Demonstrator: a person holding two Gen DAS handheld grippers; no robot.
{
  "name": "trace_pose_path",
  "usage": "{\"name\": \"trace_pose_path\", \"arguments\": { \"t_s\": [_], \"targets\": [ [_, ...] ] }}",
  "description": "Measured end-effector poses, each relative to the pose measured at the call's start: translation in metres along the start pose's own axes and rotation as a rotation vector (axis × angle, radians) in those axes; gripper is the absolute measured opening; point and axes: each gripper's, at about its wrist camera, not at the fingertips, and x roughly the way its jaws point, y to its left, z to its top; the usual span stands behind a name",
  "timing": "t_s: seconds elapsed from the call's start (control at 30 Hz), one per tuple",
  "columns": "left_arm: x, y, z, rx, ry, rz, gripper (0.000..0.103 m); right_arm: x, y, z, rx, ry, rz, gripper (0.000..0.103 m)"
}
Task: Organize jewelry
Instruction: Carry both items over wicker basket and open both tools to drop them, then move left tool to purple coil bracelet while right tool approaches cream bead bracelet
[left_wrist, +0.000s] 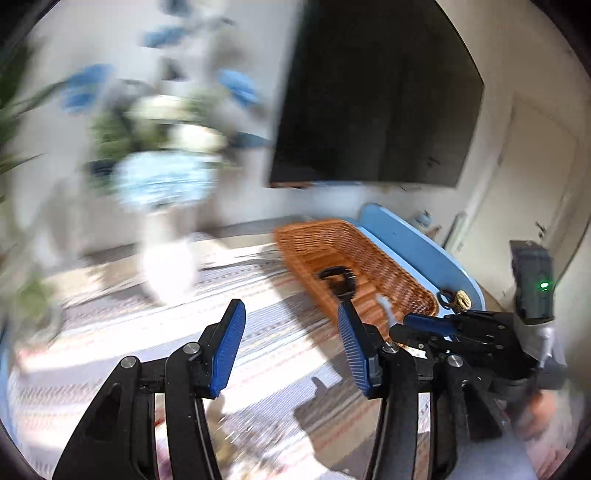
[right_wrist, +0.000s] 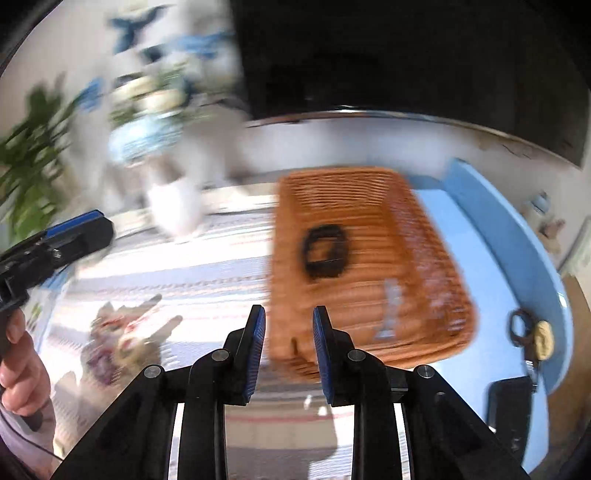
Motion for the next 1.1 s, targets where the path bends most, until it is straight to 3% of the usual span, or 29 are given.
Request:
{"name": "trace_pose_path", "arguments": {
  "t_s": [0.17, 0.27, 0.4, 0.47, 0.53, 0.77, 1.03, 1.1],
  "targets": [
    [-0.067, 0.058, -0.049, -0.076, -0.056, 0.177, 0.053, 0.009, 0.063, -0.018, -0.072, -0.041, 0.154, 0.027],
    [-0.081, 0.094, -0.084, -0.154, -0.045, 0.207, 0.053, 0.031, 0.088, -0.037, -0.097, -0.088, 0.206, 0.027],
    [-0.072, 0.132, -0.119, -0.253, 0.04, 0.225, 0.052, 0.071, 0.1, -0.055, -0.106, -0.034, 0.231, 0.027],
    [-0.062, 0.14, -0.134, -0.295, 0.071, 0.195, 0.048, 0.078, 0.1, -0.055, -0.114, -0.009, 0.206, 0.027],
    [-0.05, 0.141, -0.141, -0.315, 0.097, 0.156, 0.048, 0.08, 0.096, -0.055, -0.099, 0.0, 0.245, 0.027],
    [-0.01, 0.12, -0.149, -0.254, 0.22, 0.142, 0.029, 0.08, 0.111, -0.054, -0.143, 0.042, 0.279, 0.027],
    [0.007, 0.122, -0.158, -0.272, 0.249, 0.089, 0.027, 0.104, 0.155, -0.027, -0.285, 0.134, 0.287, 0.021],
    [0.005, 0.12, -0.159, -0.264, 0.243, 0.088, 0.027, 0.115, 0.16, -0.025, -0.313, 0.166, 0.324, 0.02]
  ]
}}
